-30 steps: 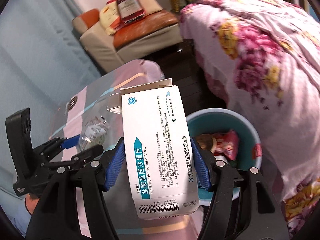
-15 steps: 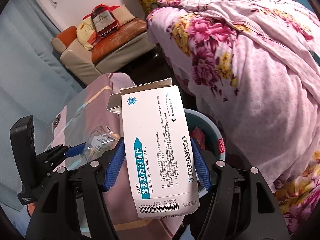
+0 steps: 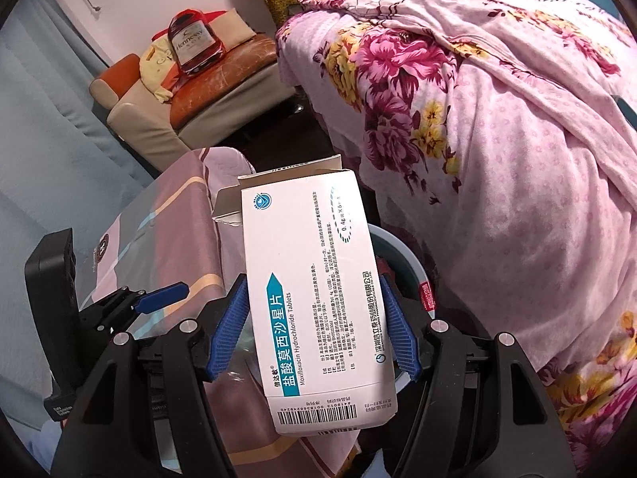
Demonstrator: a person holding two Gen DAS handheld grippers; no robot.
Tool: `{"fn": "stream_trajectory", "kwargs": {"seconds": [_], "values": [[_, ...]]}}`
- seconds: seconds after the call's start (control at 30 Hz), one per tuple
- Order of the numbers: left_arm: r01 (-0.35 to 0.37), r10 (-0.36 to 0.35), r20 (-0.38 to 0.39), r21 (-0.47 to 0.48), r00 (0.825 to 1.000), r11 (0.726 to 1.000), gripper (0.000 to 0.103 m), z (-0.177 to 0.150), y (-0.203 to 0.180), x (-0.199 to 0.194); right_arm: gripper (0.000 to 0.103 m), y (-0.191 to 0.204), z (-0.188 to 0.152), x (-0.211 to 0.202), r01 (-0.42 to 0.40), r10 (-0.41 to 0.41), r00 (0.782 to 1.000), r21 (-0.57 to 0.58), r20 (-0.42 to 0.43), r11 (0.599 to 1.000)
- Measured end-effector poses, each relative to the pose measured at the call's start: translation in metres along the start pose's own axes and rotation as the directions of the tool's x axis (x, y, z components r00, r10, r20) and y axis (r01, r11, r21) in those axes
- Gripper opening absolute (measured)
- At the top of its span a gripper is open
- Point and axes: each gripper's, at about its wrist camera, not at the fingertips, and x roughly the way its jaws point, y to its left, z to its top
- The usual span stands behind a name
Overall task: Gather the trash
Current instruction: 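Carry the bag and box over the wastebasket and open the left gripper, then open the right gripper to drop the medicine box into the wastebasket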
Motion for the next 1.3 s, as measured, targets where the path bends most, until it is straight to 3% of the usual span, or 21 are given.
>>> {"fn": "stream_trajectory", "kwargs": {"seconds": [1.3], "values": [[-0.070,0.082,0.072,-0.150,0.994,0.986,0.092,-0.041,0.065,-0.032,0.063,0.042,-0.006,0.038,0.091,-0.097,0.991,-0.078,-0.086,0.993]]}}
